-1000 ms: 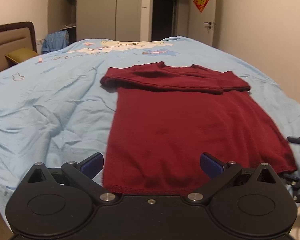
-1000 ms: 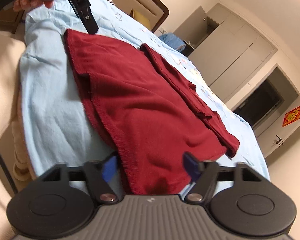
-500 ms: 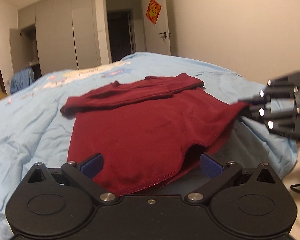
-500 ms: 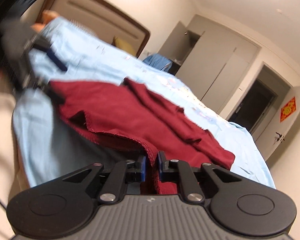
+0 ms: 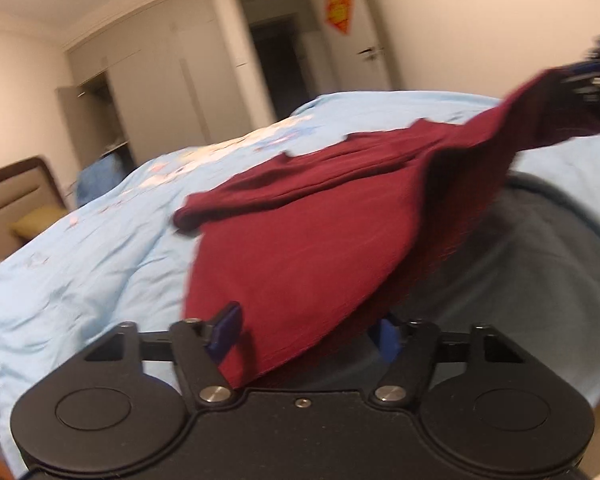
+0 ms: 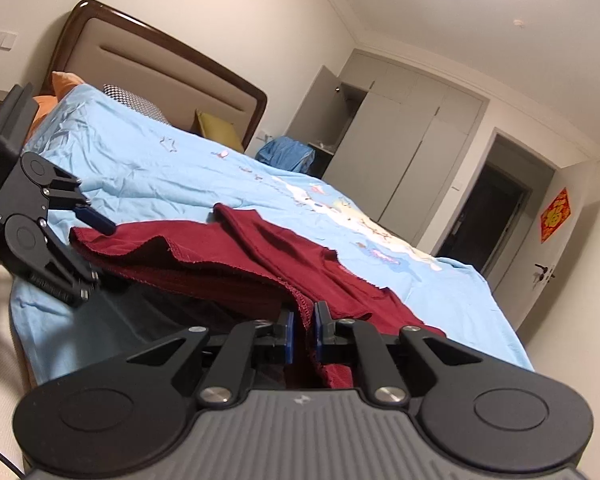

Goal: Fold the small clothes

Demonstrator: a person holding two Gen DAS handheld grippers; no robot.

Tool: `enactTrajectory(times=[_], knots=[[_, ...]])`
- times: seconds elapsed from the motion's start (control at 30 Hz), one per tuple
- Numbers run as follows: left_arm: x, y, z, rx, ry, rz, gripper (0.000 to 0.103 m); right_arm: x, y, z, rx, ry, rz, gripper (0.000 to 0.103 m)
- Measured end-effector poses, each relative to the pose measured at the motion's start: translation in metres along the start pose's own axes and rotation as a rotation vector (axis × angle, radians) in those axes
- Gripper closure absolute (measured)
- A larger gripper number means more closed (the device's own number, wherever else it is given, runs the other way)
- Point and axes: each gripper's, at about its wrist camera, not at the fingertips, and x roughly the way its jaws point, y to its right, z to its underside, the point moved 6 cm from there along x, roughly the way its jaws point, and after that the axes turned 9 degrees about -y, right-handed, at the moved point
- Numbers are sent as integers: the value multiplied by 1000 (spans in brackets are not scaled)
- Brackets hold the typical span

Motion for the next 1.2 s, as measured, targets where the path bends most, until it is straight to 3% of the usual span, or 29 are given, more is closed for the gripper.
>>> enactTrajectory(times=[0.07, 0.17, 0.3, 0.4, 0.57, 0.7, 0.9, 1.2], knots=[[4, -14, 3, -3, -9, -45, 43, 0, 3, -2, 16, 4, 9, 92], [4, -30, 1, 29, 5, -73, 65, -3, 7, -2, 37, 10, 30, 92], [-3, -41, -12, 77, 78, -129, 86, -5, 8, 0, 58, 20, 69, 92], [-12, -51, -23, 38, 139, -157, 94, -7, 6, 0, 61, 36, 117, 92], [-38, -62, -43, -74, 272, -148, 97, -13, 11, -6, 83, 85, 171, 94], [-58, -62, -59, -102, 350, -135, 97, -21, 20, -9, 89, 125, 212, 94], [-95, -55, -80, -90, 447, -121, 98, -46, 37, -15, 139, 199, 284, 94], [-173, -50, -109, -1, 521, -61, 97, -105, 53, -34, 175, 368, 403, 94]])
